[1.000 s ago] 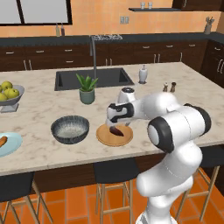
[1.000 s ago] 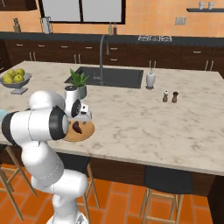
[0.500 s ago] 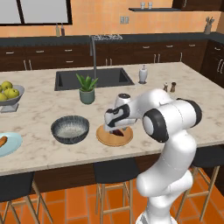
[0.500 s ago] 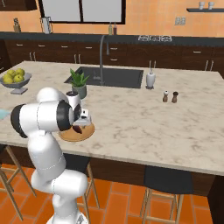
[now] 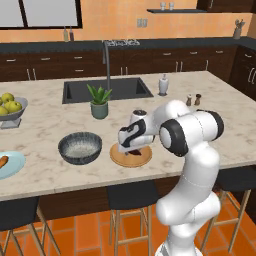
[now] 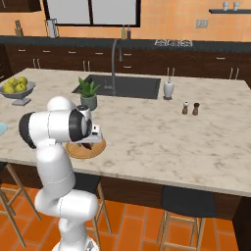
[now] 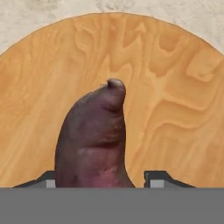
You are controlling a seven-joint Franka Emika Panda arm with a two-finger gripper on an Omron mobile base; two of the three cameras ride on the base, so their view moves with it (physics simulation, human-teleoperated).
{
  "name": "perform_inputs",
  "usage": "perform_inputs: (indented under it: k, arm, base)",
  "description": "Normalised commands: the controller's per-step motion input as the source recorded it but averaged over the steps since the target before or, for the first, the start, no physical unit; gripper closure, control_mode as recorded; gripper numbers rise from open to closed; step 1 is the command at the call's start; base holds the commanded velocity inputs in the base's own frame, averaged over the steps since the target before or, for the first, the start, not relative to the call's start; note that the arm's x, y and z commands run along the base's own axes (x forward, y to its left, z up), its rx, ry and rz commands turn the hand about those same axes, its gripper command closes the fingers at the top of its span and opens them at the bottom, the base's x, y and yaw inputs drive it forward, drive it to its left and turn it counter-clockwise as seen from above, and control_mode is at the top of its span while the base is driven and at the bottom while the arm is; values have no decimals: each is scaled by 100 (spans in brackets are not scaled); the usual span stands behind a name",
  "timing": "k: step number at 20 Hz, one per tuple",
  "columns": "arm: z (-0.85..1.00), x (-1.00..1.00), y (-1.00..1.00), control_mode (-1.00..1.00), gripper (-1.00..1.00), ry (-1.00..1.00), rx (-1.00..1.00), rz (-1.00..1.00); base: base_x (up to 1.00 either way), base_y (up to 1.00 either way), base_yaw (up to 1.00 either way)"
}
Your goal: Pick the chicken drumstick and potato from their plates and place them in the bowl. Then put the bowl in the fridge.
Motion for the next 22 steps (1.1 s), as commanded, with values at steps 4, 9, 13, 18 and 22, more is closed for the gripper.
perform_inputs:
  k: [4, 9, 13, 18, 22]
  arm:
    - [58, -37, 2, -100, 100, 1, 2, 0]
    - [96, -47, 15, -100, 100, -10, 0, 0]
    - [93, 1, 75, -100, 100, -4, 1, 1]
    - [77, 27, 95, -100, 100, 0, 7, 12]
    - [20, 39, 95, -100, 100, 1, 9, 10]
  base:
    - [0, 0, 0]
    - [0, 0, 0]
    - [0, 0, 0]
    - [0, 0, 0]
    - [0, 0, 0]
